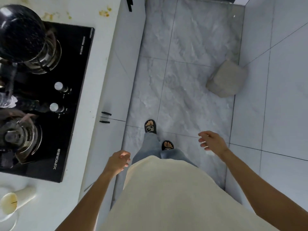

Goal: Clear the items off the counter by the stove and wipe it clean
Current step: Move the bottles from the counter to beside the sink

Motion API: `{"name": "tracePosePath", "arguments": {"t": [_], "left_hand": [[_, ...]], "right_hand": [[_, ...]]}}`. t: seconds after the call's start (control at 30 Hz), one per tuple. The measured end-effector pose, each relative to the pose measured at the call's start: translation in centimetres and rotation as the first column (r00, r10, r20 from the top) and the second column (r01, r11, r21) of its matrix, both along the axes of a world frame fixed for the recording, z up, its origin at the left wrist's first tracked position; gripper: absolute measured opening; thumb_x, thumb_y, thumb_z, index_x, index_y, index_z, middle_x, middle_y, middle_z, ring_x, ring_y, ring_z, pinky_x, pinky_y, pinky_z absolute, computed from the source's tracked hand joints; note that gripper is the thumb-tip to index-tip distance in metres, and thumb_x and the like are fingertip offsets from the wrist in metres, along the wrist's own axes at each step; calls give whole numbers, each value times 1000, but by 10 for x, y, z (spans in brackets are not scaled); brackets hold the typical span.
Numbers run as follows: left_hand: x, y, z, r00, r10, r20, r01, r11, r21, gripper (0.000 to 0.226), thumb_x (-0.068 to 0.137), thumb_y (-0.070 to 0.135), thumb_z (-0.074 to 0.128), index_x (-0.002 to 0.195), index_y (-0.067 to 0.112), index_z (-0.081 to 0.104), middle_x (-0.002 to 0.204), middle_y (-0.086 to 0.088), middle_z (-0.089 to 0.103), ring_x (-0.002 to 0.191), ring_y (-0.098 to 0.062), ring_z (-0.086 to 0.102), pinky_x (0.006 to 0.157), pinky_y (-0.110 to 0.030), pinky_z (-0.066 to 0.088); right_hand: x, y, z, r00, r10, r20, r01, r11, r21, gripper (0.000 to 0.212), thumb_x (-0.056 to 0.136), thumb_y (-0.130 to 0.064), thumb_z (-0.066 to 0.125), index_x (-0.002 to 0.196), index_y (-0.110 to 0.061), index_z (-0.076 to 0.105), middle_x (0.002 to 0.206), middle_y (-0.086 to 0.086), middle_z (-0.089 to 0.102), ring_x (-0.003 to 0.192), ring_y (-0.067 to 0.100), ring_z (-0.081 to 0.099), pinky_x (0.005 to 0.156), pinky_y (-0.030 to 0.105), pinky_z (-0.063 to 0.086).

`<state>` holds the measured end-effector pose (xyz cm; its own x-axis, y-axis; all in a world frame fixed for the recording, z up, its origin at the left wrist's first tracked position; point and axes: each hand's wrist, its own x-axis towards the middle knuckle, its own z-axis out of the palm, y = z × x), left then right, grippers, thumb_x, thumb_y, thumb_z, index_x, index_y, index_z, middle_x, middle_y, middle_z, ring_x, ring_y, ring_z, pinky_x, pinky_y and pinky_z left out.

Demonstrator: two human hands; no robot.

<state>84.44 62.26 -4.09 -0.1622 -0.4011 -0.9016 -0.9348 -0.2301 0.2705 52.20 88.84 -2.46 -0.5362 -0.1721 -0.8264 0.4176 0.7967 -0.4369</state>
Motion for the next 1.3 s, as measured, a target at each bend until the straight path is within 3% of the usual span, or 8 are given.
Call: {"name": "tracePosePath", "arguments": {"t": [0.27,0.33,0.43,0.53,0.67,0.83,1.2,1.3], "left_hand": [[-46,-76,-2,983,-153,99,155,988,-12,19,102,21,54,103,17,73,85,-5,71,69,-17,65,62,-27,52],[-74,-98,-2,956,-272,110,275,961,-11,23,106,24,52,111,15,73,102,-8,74,87,-23,72,79,-34,62],[-121,-131,5,927,-357,117,362,932,-28,34,110,27,45,126,8,69,128,-11,71,116,-29,70,104,-37,55],[-173,-160,14,918,-382,106,392,915,-95,35,112,25,41,130,9,67,132,-9,70,119,-26,68,97,-28,50],[-246,-194,15,969,-245,-33,241,967,-87,30,108,31,50,120,10,69,118,-11,74,104,-27,73,105,-44,56],[-323,-225,20,976,-151,-158,141,988,-69,19,104,35,56,111,22,68,114,-5,75,92,-20,74,99,-41,58],[-388,-263,13,998,-33,-49,29,996,-84,22,106,17,58,115,4,74,112,-18,77,105,-38,74,96,-44,58],[-388,-263,14,1000,6,-21,-8,998,-61,19,106,21,57,98,19,74,92,-6,77,84,-25,74,80,-34,57]], "right_hand": [[-72,-123,26,1000,0,-24,-3,995,-104,22,107,-16,51,115,-7,70,100,15,71,82,28,64,72,35,49],[-82,-139,21,1000,10,-29,-13,996,-92,23,107,-17,51,117,-8,70,103,16,72,84,28,65,75,37,51],[-90,-145,13,1000,18,-24,-19,999,-33,25,108,-19,50,119,-9,69,105,16,73,84,28,67,72,32,53],[-96,-140,0,1000,13,-4,-13,999,30,25,108,-20,50,118,-9,70,103,15,74,80,27,68,68,30,54],[-117,-129,-11,996,-55,73,49,995,86,24,107,-16,52,118,-4,70,93,14,73,72,28,65,63,31,49],[-171,-130,-13,983,-142,120,126,984,126,23,108,-13,51,116,0,67,93,18,70,69,29,63,63,29,49],[-355,-234,-10,998,56,16,-57,994,90,21,104,-22,56,111,-10,72,98,16,76,75,27,67,67,31,50],[-396,-282,-3,991,132,-9,-131,991,39,20,105,-20,54,110,-12,70,99,15,74,78,25,66,69,32,51]]}}
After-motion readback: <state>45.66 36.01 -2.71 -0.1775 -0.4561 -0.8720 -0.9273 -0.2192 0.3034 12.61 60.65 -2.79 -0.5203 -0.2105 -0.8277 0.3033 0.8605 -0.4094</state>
